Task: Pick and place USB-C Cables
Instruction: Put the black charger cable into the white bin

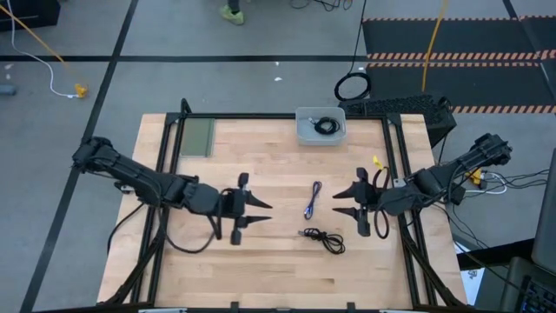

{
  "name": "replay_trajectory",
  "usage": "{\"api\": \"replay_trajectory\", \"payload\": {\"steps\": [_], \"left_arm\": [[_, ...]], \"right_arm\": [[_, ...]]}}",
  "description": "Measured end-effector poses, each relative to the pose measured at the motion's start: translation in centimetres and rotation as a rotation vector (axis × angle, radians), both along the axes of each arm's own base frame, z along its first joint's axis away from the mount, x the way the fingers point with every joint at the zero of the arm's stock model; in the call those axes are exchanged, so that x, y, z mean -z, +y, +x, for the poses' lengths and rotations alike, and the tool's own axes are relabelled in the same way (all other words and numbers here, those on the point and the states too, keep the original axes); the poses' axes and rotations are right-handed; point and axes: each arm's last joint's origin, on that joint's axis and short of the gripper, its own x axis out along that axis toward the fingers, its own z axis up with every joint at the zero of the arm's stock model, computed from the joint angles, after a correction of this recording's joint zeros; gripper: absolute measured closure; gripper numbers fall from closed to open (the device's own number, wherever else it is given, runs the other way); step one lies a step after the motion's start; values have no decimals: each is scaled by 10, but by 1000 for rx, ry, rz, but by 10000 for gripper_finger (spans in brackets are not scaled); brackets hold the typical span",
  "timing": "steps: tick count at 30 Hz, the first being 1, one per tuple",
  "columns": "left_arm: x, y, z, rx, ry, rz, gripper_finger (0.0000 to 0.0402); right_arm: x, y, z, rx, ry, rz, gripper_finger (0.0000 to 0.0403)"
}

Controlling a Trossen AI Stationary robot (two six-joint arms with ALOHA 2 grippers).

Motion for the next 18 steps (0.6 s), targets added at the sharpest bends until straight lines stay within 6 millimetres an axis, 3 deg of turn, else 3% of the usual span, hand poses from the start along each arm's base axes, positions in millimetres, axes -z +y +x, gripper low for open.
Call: {"api": "replay_trajectory", "payload": {"steps": [8, 18], "left_arm": [[-4, -10, 29, -27, 43, 25, 275], [9, -11, 62, -38, 159, 63, 275]], "right_arm": [[11, -3, -7, 51, 118, 29, 245], [23, -4, -18, 124, 279, 147, 245]]}}
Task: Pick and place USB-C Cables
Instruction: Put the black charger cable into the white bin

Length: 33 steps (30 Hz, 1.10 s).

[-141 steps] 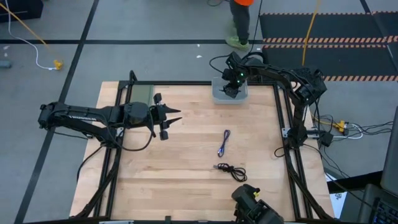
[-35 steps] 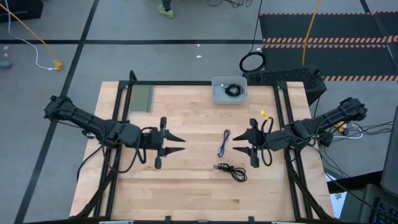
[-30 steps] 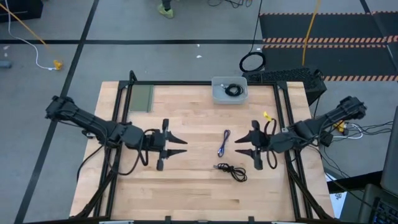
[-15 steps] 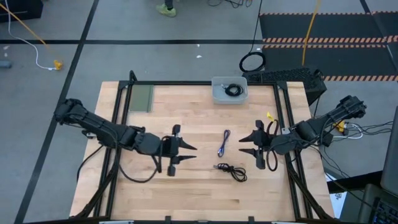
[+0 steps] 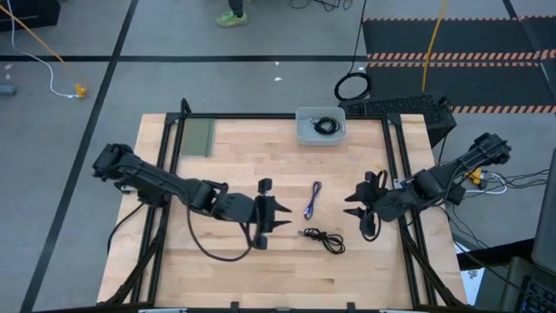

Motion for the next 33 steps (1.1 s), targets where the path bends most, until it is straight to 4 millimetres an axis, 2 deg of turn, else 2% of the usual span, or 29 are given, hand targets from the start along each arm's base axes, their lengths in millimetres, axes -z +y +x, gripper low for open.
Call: {"api": "replay_trajectory", "payload": {"steps": [5, 10, 14, 18, 25, 33], "left_arm": [[11, 2, 12, 42, 47, -21, 275], [15, 7, 16, 70, 77, -38, 275], [17, 13, 17, 60, 93, -37, 275], [18, 19, 18, 51, 107, -25, 275], [18, 29, 20, 50, 112, -28, 275], [19, 36, 21, 34, 121, -22, 275]], "right_arm": [[9, 4, -5, 25, 43, 48, 245], [25, 9, -8, 29, 116, 148, 245], [36, 10, -8, 40, 127, 164, 245], [44, 11, 4, 15, 99, 150, 245], [65, 18, 30, -94, 183, 162, 245], [91, 14, 59, -133, 268, 211, 245]]}}
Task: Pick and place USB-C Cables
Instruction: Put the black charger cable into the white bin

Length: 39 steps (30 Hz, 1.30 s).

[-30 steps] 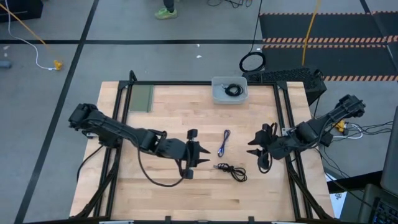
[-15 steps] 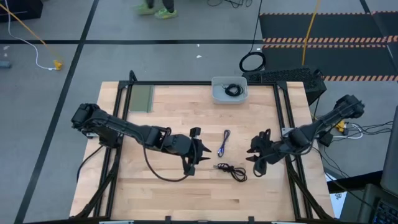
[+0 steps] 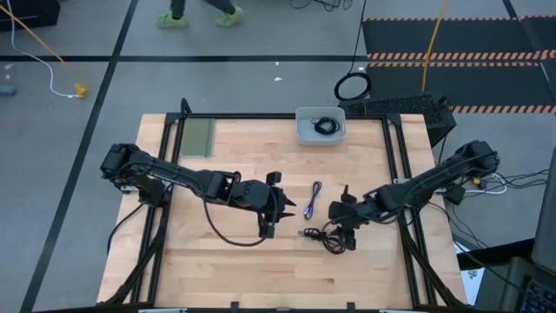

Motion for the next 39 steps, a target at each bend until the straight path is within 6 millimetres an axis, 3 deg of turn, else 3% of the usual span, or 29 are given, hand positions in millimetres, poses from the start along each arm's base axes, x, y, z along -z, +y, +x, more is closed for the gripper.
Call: {"api": "replay_trajectory", "payload": {"steps": [12, 26, 39], "left_arm": [[4, 0, -2, -2, 42, 6, 275], [5, 1, -3, -5, 58, 6, 275], [5, 1, -3, -16, 57, -12, 275]], "right_arm": [[27, 4, 11, 24, 126, 30, 245], [36, 22, 12, -44, 130, 42, 245], [40, 37, 4, -23, 81, -104, 245]]}}
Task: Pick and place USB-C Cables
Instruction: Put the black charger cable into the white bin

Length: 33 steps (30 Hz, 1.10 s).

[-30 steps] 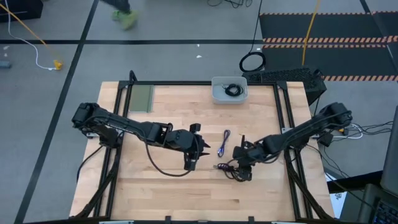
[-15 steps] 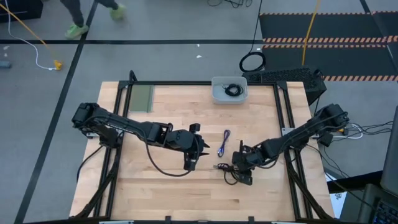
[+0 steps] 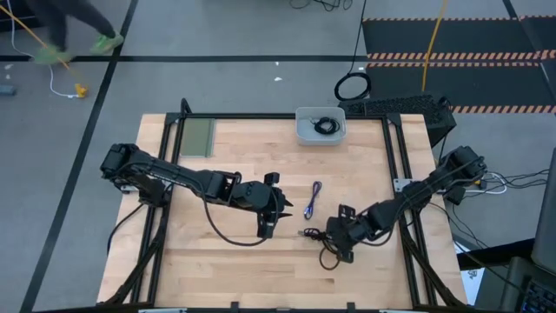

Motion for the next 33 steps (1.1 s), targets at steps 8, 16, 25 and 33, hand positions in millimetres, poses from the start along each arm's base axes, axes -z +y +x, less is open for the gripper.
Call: {"api": "replay_trajectory", "payload": {"steps": [8, 16, 25, 33], "left_arm": [[0, 0, 0, -2, -3, -2, 275], [0, 0, 0, 0, -3, 1, 275], [0, 0, 0, 0, -3, 2, 275], [1, 0, -1, 7, 16, 15, 275]], "right_arm": [[16, 2, 3, -23, 64, -20, 245], [16, 0, 3, -21, 69, -25, 307], [17, -1, 3, -33, 74, -29, 382], [-1, -6, 1, -32, 24, -8, 379]]}}
